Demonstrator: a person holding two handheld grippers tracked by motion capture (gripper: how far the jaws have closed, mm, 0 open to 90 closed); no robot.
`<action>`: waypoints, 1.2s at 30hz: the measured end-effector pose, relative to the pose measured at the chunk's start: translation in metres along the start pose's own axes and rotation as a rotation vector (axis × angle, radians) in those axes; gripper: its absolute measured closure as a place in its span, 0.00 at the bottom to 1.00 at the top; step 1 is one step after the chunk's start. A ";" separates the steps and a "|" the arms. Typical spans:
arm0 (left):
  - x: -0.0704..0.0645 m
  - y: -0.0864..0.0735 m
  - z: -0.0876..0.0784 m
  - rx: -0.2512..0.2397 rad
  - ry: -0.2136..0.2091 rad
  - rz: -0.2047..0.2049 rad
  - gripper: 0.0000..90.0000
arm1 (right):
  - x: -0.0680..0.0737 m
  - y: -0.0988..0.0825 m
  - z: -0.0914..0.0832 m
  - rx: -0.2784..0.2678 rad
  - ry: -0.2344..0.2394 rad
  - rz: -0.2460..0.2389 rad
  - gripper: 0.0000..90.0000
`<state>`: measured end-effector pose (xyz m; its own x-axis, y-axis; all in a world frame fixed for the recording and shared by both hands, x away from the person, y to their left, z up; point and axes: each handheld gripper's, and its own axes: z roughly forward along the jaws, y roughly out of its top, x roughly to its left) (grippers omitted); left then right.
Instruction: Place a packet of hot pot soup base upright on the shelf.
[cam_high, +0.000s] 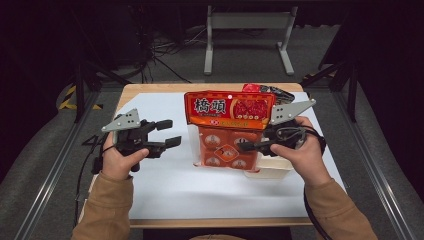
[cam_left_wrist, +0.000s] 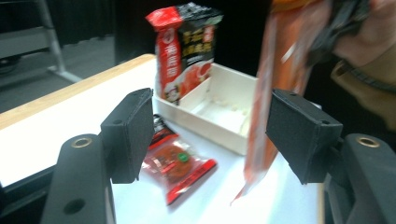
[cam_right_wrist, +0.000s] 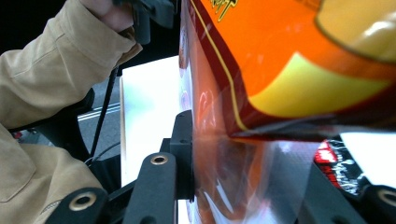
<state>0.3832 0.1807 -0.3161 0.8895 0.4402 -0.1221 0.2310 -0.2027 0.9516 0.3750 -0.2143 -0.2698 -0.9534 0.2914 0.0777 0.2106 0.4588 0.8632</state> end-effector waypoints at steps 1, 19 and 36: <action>0.001 -0.001 0.000 0.001 0.007 -0.002 0.37 | -0.001 0.002 -0.002 -0.002 -0.005 -0.003 0.77; 0.016 -0.014 0.004 0.030 0.094 0.005 0.28 | -0.020 0.014 -0.039 -0.033 -0.120 -0.006 0.77; 0.019 -0.018 0.005 0.065 0.136 0.013 0.27 | -0.038 0.006 -0.061 -0.069 -0.226 0.019 0.77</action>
<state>0.3976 0.1885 -0.3363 0.8320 0.5508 -0.0664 0.2490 -0.2637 0.9319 0.3999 -0.2735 -0.2375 -0.8752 0.4837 -0.0124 0.2059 0.3954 0.8951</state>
